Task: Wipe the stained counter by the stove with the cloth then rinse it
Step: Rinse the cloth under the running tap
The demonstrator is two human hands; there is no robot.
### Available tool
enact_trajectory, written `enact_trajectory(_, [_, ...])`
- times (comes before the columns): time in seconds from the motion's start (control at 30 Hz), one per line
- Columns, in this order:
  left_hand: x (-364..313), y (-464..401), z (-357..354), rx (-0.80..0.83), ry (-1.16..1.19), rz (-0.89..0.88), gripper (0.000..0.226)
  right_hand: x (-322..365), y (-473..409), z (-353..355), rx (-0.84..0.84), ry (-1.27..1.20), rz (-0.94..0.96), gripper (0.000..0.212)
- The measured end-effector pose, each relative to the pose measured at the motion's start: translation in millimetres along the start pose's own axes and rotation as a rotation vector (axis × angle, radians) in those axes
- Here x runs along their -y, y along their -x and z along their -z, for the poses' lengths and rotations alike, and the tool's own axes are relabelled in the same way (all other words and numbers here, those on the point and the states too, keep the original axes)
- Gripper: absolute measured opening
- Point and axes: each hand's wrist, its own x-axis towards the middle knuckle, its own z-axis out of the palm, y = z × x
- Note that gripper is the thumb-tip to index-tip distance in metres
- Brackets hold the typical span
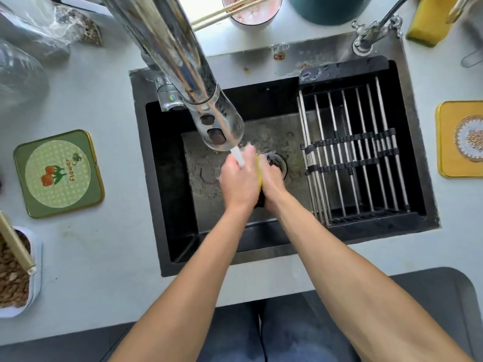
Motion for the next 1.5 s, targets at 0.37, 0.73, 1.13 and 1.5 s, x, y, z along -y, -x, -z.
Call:
enact_trajectory(0.37, [15.6, -14.2, 21.5, 0.113, 0.107, 0.441, 0.061, 5.3, 5.9, -10.5, 0.055, -0.027, 0.112, 0.076])
enact_trajectory(0.73, [11.2, -16.4, 29.4, -0.126, -0.164, 0.112, 0.039, -3.4, 9.6, -15.7, 0.048, 0.098, 0.108, 0.069])
enact_trajectory(1.13, [8.1, -23.1, 38.9, -0.085, -0.09, 0.24, 0.042, 9.1, 24.0, -20.1, 0.004, 0.199, 0.26, 0.072])
enact_trajectory(1.5, [6.5, -20.2, 30.4, -0.06, -0.131, 0.128, 0.039, -7.6, 31.6, -23.5, -0.066, 0.257, 0.318, 0.045])
